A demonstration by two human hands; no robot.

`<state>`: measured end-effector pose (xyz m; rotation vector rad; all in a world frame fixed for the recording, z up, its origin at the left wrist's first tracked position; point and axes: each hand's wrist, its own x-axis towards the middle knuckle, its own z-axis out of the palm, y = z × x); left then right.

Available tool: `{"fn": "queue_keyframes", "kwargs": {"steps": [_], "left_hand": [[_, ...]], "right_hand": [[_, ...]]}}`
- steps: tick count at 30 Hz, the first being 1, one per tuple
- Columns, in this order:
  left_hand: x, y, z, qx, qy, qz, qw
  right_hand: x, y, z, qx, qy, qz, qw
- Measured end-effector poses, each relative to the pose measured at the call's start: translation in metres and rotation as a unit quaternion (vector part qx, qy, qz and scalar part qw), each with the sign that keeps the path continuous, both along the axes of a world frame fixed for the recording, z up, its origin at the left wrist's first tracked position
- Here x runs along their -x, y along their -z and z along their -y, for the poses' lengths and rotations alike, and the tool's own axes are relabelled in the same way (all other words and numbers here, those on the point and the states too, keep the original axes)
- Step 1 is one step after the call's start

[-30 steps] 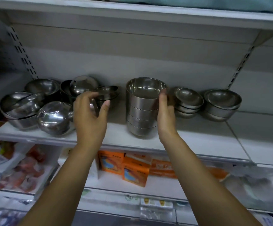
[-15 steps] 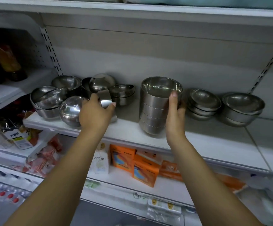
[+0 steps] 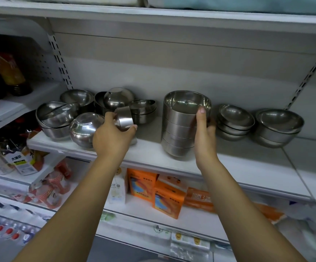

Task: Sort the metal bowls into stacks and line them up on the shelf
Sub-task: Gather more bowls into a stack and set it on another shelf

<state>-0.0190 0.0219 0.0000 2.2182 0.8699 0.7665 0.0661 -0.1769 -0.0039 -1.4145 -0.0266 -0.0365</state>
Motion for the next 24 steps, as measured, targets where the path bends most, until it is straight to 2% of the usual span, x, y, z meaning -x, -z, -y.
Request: {"fn": "queue_keyframes", "kwargs": {"steps": [4, 8, 10, 14, 17, 24], "left_hand": [[0.009, 0.009, -0.001, 0.097, 0.022, 0.076, 0.992], [0.017, 0.011, 0.007, 0.204, 0.028, 0.17, 0.964], [0.019, 0.006, 0.007, 0.274, 0.027, 0.22, 0.936], [0.019, -0.014, -0.003, 0.443, 0.081, 0.311, 0.837], [0.017, -0.04, -0.008, 0.499, 0.148, 0.327, 0.789], [-0.002, -0.08, 0.004, 0.551, 0.25, 0.299, 0.738]], "right_hand": [[-0.001, 0.001, 0.0, 0.009, 0.002, -0.001, 1.0], [-0.001, 0.001, 0.0, 0.015, 0.002, 0.0, 1.0], [0.001, 0.001, 0.001, 0.018, -0.001, -0.001, 1.0], [0.002, -0.001, 0.003, 0.023, 0.004, -0.001, 1.0], [0.002, -0.003, 0.006, 0.044, 0.001, 0.004, 0.999], [-0.006, -0.029, 0.021, 0.094, 0.018, 0.102, 0.99]]}}
